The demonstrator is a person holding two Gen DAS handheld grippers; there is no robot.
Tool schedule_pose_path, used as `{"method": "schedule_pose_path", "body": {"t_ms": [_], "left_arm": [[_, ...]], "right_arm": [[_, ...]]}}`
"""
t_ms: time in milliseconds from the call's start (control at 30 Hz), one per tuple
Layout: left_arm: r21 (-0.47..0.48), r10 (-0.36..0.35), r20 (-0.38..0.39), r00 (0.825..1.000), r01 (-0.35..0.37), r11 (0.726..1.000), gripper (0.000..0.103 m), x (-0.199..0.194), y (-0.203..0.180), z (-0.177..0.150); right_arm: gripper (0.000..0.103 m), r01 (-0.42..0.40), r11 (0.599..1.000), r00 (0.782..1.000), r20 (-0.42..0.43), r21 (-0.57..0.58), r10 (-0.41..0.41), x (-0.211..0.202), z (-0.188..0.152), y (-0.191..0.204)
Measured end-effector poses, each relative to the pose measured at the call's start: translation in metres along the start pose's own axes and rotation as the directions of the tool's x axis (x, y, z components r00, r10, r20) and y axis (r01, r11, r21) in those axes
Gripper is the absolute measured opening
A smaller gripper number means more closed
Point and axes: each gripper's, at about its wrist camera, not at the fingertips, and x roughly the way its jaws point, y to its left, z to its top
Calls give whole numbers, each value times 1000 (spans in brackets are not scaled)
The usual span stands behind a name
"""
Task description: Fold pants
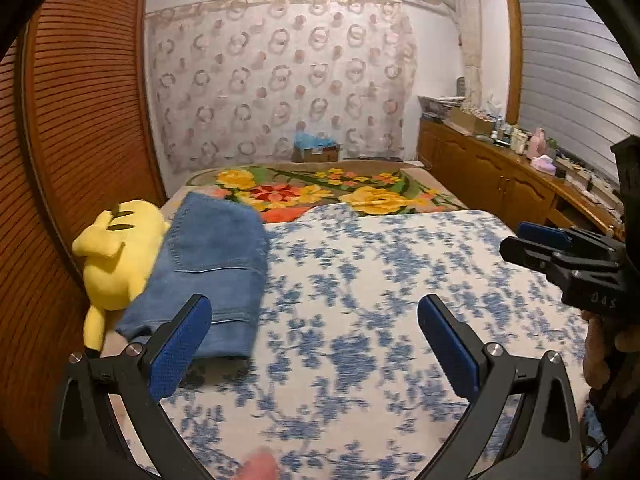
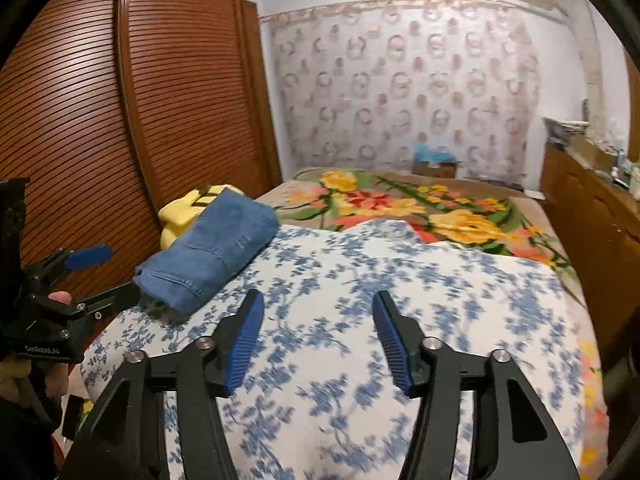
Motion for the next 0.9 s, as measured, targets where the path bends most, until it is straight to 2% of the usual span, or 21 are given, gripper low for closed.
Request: {"method": "schedule_pose_path", "body": {"t_ms": [133,500,767,900], "left_arm": [[15,-36,20,999,36,999,103,-11,-20,4],[26,-51,78,996,49,998,103,-40,-55,20],[36,-26,128,991,22,999,103,-65,-59,31],[34,-12,148,989,7,999,103,-74,-57,32]], "right_arm": [[67,66,998,998,20,6,-66,-28,-4,-4],[68,175,983,982,66,63,-179,-83,-7,-6],[68,203,976,968,133,73,-211,-116,1,1],[68,209,975,964,156,70,-217,-120,0,7]]}}
